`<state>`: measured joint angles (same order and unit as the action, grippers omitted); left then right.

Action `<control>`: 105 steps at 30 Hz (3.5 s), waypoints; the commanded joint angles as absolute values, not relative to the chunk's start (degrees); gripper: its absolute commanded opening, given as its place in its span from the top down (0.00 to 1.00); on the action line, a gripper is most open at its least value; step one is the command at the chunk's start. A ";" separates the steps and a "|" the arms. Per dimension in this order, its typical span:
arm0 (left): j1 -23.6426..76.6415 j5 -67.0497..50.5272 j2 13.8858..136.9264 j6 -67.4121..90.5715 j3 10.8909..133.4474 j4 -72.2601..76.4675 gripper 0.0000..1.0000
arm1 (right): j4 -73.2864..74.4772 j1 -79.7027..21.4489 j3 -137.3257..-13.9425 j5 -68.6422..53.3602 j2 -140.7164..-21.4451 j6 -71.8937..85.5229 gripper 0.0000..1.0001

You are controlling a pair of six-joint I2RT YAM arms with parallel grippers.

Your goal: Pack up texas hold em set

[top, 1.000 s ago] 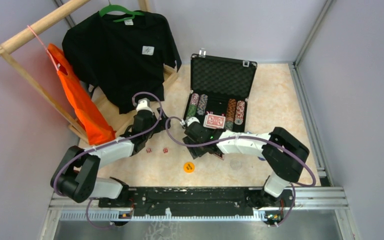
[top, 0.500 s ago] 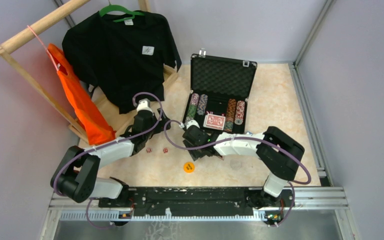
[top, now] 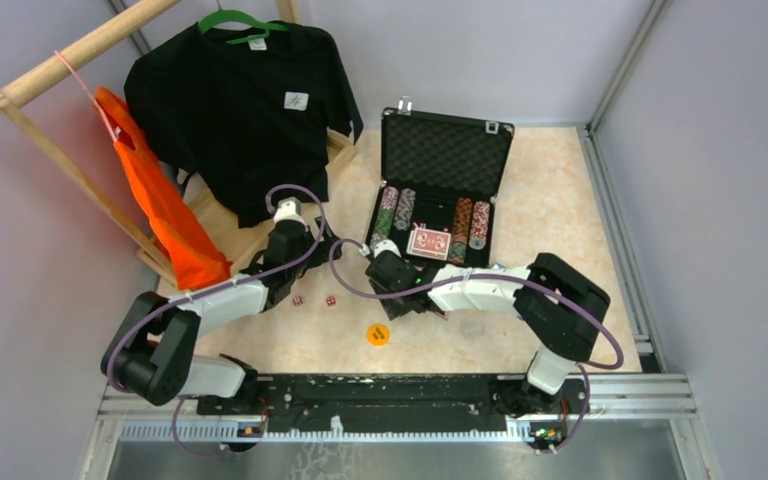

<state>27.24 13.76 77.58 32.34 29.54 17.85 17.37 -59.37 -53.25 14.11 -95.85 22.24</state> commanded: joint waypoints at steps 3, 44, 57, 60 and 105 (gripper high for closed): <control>27.14 12.85 76.57 32.53 30.56 18.16 0.01 | 17.15 -59.96 -53.93 14.53 -91.04 23.38 0.68; 28.18 -49.17 92.96 36.81 45.26 17.92 0.27 | 19.70 -58.62 -52.83 19.97 -77.26 17.13 0.68; 30.39 -56.84 98.60 40.16 45.58 24.61 0.30 | 19.69 -58.62 -52.07 20.37 -76.13 16.44 0.68; 30.74 -56.73 99.45 40.02 46.07 24.45 0.31 | 19.50 -58.65 -51.95 20.36 -75.96 16.35 0.68; 30.20 -66.16 108.90 50.49 47.77 49.46 1.00 | 19.44 -56.70 -49.95 20.55 -72.49 15.17 0.45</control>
<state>31.33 -63.24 107.50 50.54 45.10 44.38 20.73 -58.15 -50.54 19.90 -76.97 16.27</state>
